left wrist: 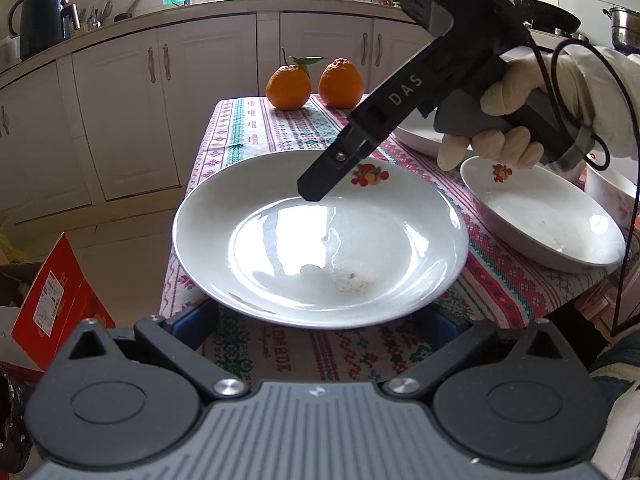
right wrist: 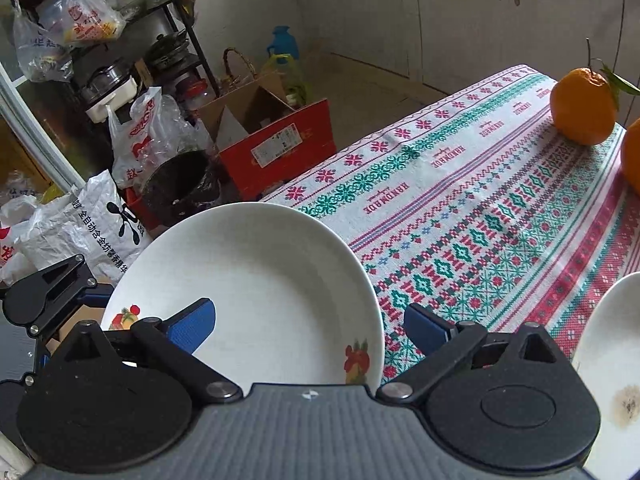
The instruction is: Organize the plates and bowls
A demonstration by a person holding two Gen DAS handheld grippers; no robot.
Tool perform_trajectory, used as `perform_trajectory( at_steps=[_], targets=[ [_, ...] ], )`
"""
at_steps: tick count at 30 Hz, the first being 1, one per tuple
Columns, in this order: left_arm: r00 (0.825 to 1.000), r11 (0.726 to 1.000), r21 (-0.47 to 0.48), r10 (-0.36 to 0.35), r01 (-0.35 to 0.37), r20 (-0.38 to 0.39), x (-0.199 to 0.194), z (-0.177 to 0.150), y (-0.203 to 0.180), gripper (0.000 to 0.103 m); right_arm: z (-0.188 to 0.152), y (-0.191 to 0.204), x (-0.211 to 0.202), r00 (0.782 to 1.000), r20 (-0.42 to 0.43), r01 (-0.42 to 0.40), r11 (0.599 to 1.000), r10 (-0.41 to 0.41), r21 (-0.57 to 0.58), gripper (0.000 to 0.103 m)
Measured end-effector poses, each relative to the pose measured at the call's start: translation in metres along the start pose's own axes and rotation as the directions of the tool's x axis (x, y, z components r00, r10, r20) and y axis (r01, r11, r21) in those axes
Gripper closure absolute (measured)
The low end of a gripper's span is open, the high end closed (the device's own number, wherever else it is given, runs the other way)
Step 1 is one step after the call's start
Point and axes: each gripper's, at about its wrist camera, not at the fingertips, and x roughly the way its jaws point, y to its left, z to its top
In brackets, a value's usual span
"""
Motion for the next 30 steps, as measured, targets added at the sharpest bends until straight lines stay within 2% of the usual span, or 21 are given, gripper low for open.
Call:
perform_trajectory(
  at_steps=[8,12,21,30],
  targets=[
    [1.000,1.000,0.018,-0.017,0.017,-0.012,0.001,0.003,0.002,0.002,0.009,-0.006,0.011,0.999,-0.010,-0.047,0.999,0.047,0.000,0.022],
    [1.000,0.999,0.030,-0.026,0.026,-0.016,0.000,0.005,0.002,0.004,0.011,-0.011,0.012,0.996,-0.011,-0.089,0.996,0.089,0.010,0.028],
    [0.999,0.999,0.038,-0.034,0.035,-0.029,0.003,0.008,0.003,0.004,0.012,-0.018,0.010,0.990,-0.018,-0.142,0.989,0.143,0.035,0.028],
    [0.999,0.997,0.068,-0.028,0.031,-0.043,0.008,0.015,0.006,0.005,0.013,-0.020,0.006,0.992,-0.021,-0.123,0.992,0.124,0.035,0.027]
  ],
)
